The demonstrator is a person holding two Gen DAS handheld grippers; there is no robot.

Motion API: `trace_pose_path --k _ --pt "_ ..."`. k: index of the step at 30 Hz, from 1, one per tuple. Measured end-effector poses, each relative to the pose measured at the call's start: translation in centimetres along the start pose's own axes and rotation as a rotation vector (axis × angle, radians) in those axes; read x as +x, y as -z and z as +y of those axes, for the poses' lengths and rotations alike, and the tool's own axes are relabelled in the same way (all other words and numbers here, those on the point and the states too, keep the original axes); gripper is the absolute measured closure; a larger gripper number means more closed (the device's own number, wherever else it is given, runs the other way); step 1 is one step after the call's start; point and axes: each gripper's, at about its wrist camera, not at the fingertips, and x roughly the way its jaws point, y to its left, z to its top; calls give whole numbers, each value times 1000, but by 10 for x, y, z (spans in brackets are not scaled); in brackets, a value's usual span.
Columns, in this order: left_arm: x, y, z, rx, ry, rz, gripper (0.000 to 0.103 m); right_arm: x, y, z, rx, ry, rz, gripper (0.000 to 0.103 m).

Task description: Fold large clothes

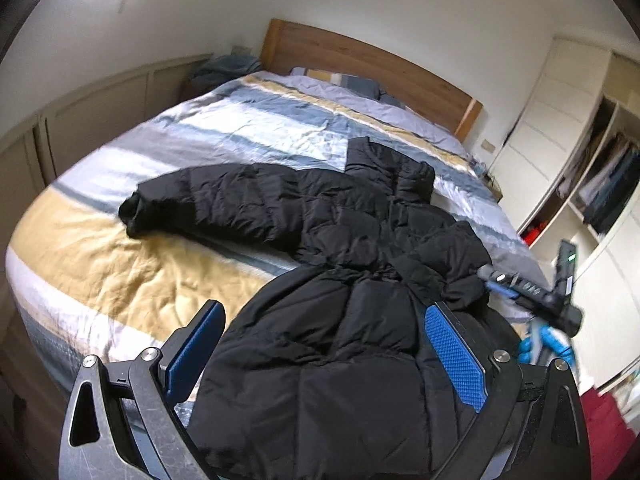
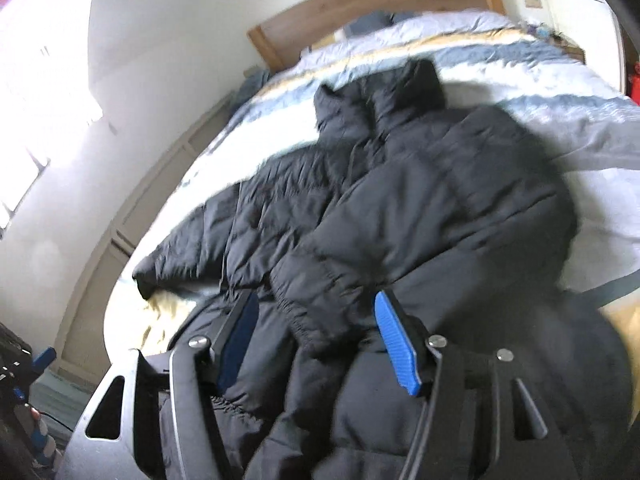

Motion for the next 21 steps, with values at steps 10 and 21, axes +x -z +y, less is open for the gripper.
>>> trace_pose_path --k 10,21 --pt "76 -14 -127 138 -16 117 4 -65 -29 -69 -40 76 -139 43" --pt "233 -42 -229 163 -86 184 5 -5 -87 -128 -117 124 -95 43"
